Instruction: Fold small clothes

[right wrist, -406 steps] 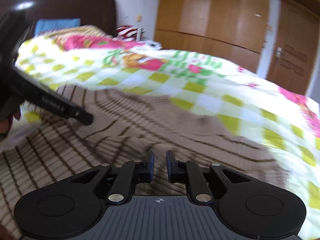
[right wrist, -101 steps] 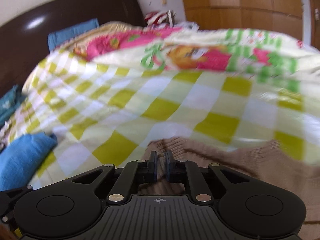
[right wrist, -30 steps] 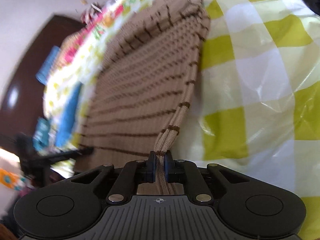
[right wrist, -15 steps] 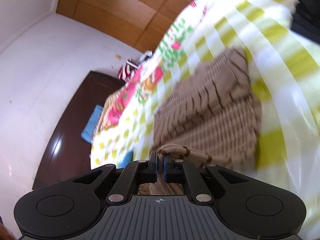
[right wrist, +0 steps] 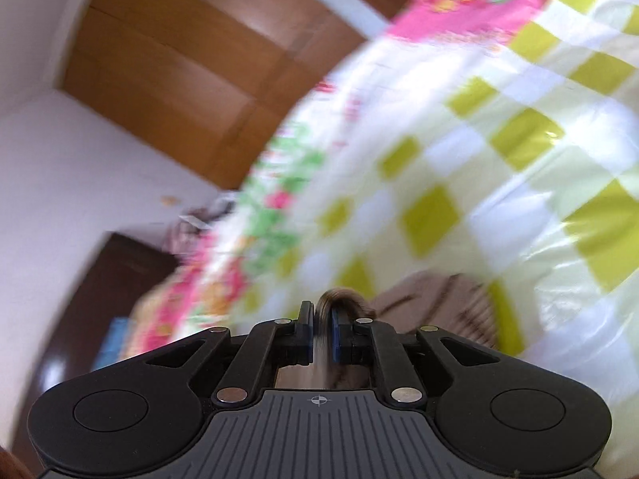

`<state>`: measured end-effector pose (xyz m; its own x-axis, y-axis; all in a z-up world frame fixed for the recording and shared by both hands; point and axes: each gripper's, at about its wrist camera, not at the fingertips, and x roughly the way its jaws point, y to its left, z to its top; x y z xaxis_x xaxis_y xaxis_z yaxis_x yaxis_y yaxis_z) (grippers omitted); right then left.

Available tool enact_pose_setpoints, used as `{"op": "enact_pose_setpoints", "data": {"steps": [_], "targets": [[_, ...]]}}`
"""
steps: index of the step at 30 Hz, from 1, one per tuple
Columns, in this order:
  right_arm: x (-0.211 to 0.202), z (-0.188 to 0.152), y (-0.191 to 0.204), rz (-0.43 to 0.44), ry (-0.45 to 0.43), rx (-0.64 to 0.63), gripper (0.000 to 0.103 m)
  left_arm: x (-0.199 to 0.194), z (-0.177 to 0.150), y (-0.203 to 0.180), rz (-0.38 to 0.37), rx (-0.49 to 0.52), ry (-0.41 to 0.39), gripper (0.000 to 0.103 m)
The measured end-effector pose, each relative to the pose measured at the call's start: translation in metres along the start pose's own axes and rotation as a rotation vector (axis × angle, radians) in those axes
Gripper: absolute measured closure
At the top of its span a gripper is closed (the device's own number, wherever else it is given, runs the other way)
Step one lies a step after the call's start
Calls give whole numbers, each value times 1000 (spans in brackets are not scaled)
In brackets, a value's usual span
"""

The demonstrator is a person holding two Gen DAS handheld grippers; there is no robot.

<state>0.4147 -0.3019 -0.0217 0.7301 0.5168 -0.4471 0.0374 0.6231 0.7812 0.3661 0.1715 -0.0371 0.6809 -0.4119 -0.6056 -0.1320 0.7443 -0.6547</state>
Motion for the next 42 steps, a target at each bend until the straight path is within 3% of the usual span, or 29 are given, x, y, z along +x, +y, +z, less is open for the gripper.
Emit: {"op": "enact_pose_setpoints", "data": {"steps": [2,5,10,13,18,24,27,30,31,34,37,39,42], "targets": [[7,-5,-3,-6,31,-8,90,-1,-11,10,-18,-24,7,71],[-6,-20,2,-60,8,-110,85,-21,-26,15,-32,-15,-8,69],[-36,-48,3,-131,14,-248,77,-50,-39,14,-11,72,-6,53],[-44,-63,0,-162,65,-316,75,-56,-44,16,22,107,-7,44],[-38,-73,3,-185,130,-393,71,-63,-56,29,42,94,44,42],[-48,-82,12,-172,160,-464,71,-93,-70,24,26,158,21,38],[-42,-87,14,-206,172,-492,71,-88,-74,11,70,223,14,42],[-39,-83,16,-232,163,-466,95,-84,-74,0,75,255,19,80],[-43,-80,18,-220,159,-451,102,-86,-74,-2,60,260,14,81],[-68,-77,25,-120,142,-413,103,-104,-78,-8,8,260,-10,82],[-95,-84,28,-79,112,-413,103,-111,-85,-3,-24,225,-14,82],[-93,-89,17,-128,120,-400,103,-98,-88,6,36,222,20,82],[-85,-89,0,-201,110,-390,94,-88,-91,18,30,173,49,81]]}}
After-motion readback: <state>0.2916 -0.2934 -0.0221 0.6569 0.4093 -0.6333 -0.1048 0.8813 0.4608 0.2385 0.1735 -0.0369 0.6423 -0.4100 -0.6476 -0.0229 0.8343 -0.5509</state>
